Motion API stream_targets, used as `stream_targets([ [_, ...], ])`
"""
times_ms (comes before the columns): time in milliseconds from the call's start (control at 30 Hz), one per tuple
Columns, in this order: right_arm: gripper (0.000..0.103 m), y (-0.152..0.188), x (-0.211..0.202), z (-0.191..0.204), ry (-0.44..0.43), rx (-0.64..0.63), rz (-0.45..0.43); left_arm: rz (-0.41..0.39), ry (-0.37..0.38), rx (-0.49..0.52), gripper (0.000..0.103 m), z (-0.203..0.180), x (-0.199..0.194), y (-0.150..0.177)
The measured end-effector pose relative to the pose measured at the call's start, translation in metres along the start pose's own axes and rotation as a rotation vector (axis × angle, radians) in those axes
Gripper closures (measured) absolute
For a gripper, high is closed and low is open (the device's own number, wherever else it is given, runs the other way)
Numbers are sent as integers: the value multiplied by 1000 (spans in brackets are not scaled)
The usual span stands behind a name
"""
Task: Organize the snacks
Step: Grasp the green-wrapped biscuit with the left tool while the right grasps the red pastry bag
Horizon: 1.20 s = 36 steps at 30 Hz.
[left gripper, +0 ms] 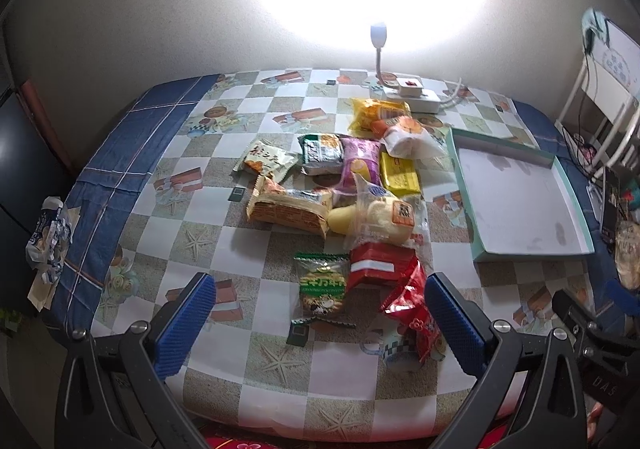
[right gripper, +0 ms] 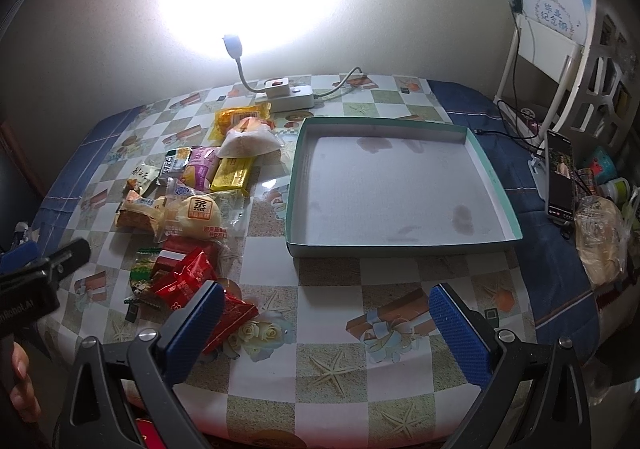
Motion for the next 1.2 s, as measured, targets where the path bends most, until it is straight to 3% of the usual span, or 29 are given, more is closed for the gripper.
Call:
stream_targets([
  [300,0,-42,-12,19,-81,-51,-39,-15,-37,-90,0,24,-7,-38],
  [467,0,-59,14,51,-223,-102,73,89,-28,-170,0,38,19,-54],
  [633,0,-63,53,74,-176,-136,187,167,-20,-274,0,48,49,-52],
  [800,0,-46,81,76,-211,-102,263,218,-66,-305,0,52,78,-39],
  [900,0,-26,97,86,-215,-155,311,279,-107,-283,0,53,97,-24],
  [967,0,-14,107,92,-208,-194,348,318,-95,-278,0,52,108,-17],
  [1067,0,-8,109,97,-203,-232,351,348,-71,-277,0,51,117,-9],
  [1200,0,0,111,103,-211,-259,361,378,-102,-226,3,44,127,3],
])
Point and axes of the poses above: each gripper's, at about its wrist camera, not at the fingertips, and x roughly the way its jaws point, z to its left, y to its underside, the point moved 2 cm from there along x, roughly the way its jaws point, and after that the axes turned 9 degrees about -x, right-handed, at the moved point
